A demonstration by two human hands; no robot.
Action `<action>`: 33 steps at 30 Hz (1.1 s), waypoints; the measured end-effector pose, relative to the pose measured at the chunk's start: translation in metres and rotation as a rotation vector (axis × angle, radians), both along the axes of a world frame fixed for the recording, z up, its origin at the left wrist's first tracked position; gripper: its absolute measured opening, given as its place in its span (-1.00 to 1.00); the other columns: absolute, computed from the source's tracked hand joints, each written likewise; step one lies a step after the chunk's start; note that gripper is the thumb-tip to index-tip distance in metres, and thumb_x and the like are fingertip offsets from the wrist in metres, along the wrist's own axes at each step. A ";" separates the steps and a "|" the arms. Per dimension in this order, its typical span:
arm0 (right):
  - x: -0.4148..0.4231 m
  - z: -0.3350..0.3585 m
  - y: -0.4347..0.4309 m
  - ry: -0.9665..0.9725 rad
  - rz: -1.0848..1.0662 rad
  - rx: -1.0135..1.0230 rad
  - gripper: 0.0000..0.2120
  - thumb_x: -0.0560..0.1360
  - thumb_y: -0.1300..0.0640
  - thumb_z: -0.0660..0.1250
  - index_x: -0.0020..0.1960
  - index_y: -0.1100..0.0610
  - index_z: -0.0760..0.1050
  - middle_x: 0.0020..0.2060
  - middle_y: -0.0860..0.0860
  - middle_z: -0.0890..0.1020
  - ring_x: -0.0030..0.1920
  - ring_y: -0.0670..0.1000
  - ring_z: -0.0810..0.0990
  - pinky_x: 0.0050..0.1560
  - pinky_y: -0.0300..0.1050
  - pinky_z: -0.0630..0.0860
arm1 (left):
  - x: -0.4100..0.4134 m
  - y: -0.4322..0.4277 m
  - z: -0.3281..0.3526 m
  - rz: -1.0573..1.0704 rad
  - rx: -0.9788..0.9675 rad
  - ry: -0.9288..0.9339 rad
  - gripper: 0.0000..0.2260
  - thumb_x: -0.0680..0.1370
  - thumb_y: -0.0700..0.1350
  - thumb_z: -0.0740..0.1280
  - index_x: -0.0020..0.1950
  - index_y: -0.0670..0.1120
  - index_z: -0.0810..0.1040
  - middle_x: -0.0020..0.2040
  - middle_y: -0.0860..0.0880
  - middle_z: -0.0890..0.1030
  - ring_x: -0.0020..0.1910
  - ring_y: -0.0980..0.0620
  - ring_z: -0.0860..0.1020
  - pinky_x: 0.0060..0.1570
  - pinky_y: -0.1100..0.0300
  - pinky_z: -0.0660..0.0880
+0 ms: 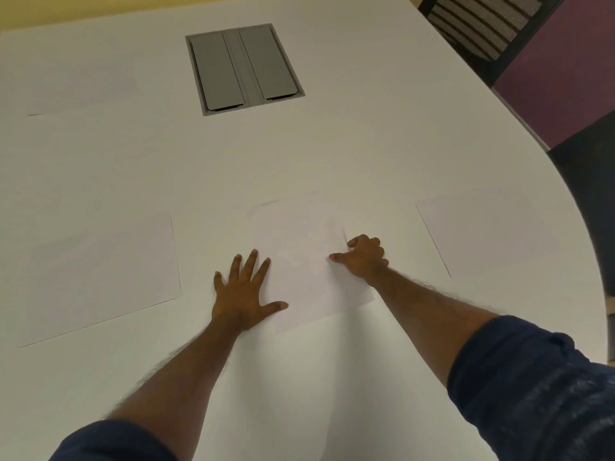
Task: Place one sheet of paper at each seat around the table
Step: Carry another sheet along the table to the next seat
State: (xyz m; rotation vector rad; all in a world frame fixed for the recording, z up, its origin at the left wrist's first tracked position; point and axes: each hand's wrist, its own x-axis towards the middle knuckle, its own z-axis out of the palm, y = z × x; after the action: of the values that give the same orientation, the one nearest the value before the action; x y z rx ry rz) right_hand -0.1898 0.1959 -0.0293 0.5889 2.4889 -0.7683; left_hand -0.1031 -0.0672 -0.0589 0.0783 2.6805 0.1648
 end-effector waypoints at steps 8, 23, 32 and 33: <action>0.008 0.002 0.009 0.169 -0.136 -0.311 -0.56 0.39 0.15 0.52 0.17 0.14 0.40 0.00 0.04 0.55 0.05 0.15 0.58 0.17 0.07 0.52 | 0.002 0.000 -0.008 0.018 0.046 0.055 -0.04 0.31 0.61 -0.03 0.59 0.17 -0.17 0.61 0.09 -0.28 0.58 -0.05 -0.28 0.46 -0.35 -0.13; 0.090 0.049 0.041 0.267 -0.204 -0.548 -0.84 0.49 0.23 0.44 0.06 0.19 0.57 -0.05 0.21 0.69 -0.09 0.23 0.66 0.01 0.09 0.58 | 0.045 0.009 0.030 0.489 0.438 0.096 -0.35 0.53 0.35 0.15 0.50 -0.02 0.33 0.48 -0.09 0.38 0.46 -0.12 0.33 0.40 -0.12 0.29; 0.155 0.103 0.066 0.264 -0.373 -0.791 -0.82 0.52 0.24 0.42 0.12 0.22 0.57 0.03 0.17 0.68 -0.11 0.09 0.66 -0.15 -0.11 0.58 | 0.060 0.063 0.102 0.701 1.118 -0.147 -0.46 0.57 0.24 0.25 0.42 -0.06 0.40 0.24 -0.07 0.56 0.23 -0.14 0.54 0.25 -0.03 0.46; 0.163 0.111 0.070 0.269 -0.389 -0.809 -0.83 0.52 0.24 0.41 0.11 0.20 0.58 0.04 0.16 0.69 -0.10 0.09 0.66 -0.18 -0.13 0.56 | 0.061 0.067 0.113 0.672 1.147 -0.137 -0.53 0.58 0.21 0.25 0.36 -0.07 0.46 0.19 -0.07 0.60 0.14 -0.12 0.57 0.19 -0.01 0.48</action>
State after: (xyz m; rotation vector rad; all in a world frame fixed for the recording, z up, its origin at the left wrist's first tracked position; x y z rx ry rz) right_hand -0.0266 0.2663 0.0813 0.6831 2.0132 -1.9685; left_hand -0.0426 -0.0002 0.0539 -0.4581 2.0235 1.7729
